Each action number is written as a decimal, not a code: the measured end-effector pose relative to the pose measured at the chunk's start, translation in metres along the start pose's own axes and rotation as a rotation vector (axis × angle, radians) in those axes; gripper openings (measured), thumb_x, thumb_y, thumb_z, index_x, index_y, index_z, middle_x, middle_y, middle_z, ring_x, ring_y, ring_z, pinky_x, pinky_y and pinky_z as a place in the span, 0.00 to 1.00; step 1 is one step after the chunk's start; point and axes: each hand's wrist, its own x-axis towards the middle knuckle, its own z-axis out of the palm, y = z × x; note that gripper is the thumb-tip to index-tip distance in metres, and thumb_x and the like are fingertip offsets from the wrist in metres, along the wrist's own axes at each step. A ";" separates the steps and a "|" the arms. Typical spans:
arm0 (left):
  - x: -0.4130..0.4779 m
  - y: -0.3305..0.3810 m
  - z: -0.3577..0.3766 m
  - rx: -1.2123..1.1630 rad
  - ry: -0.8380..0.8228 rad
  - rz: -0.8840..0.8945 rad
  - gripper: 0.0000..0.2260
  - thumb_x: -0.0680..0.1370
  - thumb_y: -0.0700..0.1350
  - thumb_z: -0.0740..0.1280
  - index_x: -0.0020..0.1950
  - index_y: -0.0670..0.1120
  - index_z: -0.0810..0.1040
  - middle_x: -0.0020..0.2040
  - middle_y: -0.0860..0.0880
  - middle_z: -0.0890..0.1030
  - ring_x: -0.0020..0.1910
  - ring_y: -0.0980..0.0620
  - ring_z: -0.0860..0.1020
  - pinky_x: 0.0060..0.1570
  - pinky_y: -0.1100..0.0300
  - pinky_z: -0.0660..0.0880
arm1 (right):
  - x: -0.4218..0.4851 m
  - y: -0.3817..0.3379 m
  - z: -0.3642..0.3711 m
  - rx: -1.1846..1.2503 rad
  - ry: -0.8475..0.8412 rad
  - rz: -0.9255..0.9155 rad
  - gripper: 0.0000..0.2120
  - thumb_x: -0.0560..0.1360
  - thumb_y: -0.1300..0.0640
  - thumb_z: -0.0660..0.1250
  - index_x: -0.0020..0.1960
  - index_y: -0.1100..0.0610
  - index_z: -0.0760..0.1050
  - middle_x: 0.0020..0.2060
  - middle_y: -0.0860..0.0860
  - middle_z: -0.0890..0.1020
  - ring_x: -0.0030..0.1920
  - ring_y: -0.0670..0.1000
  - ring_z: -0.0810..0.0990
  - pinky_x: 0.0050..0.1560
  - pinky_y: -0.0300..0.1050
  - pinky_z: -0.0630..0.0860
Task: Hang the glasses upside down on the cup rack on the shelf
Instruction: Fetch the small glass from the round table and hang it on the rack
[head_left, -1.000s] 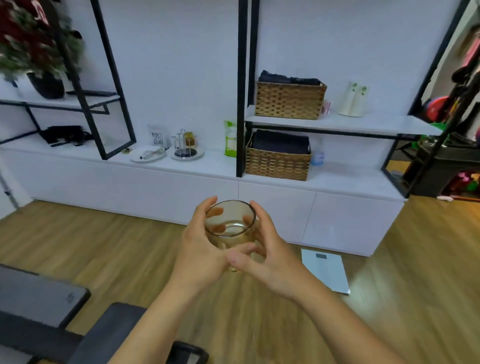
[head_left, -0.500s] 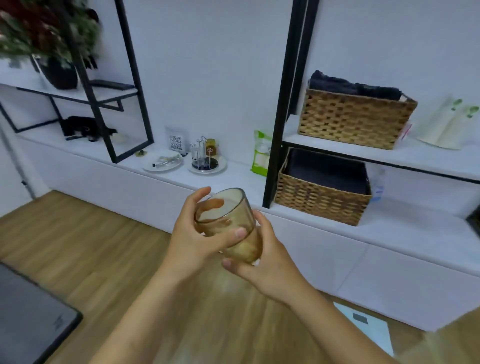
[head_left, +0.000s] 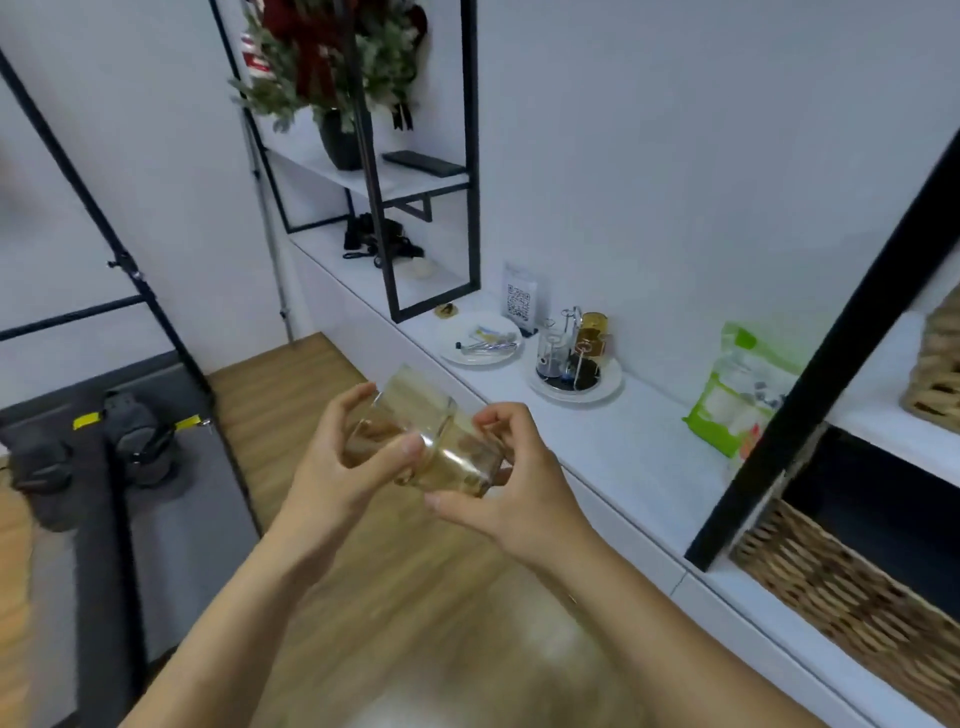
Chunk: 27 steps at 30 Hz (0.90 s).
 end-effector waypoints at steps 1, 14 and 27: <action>0.011 -0.001 0.003 0.007 0.010 -0.012 0.38 0.61 0.64 0.75 0.69 0.60 0.69 0.53 0.47 0.84 0.53 0.48 0.83 0.57 0.50 0.76 | 0.015 0.001 -0.004 0.005 -0.007 -0.009 0.33 0.55 0.42 0.81 0.54 0.40 0.67 0.49 0.41 0.79 0.44 0.41 0.81 0.41 0.33 0.76; 0.250 -0.060 0.071 0.083 -0.150 0.044 0.33 0.68 0.70 0.67 0.69 0.58 0.67 0.60 0.61 0.77 0.55 0.63 0.78 0.49 0.70 0.73 | 0.230 0.061 -0.061 -0.129 0.172 -0.017 0.31 0.62 0.41 0.75 0.63 0.39 0.69 0.58 0.40 0.75 0.54 0.45 0.78 0.55 0.49 0.78; 0.442 -0.085 0.134 0.399 -0.403 0.328 0.28 0.72 0.57 0.73 0.71 0.57 0.69 0.66 0.61 0.74 0.64 0.65 0.70 0.57 0.72 0.67 | 0.397 0.116 -0.115 -0.359 0.380 0.008 0.37 0.58 0.45 0.79 0.64 0.43 0.72 0.54 0.38 0.78 0.54 0.39 0.77 0.54 0.41 0.76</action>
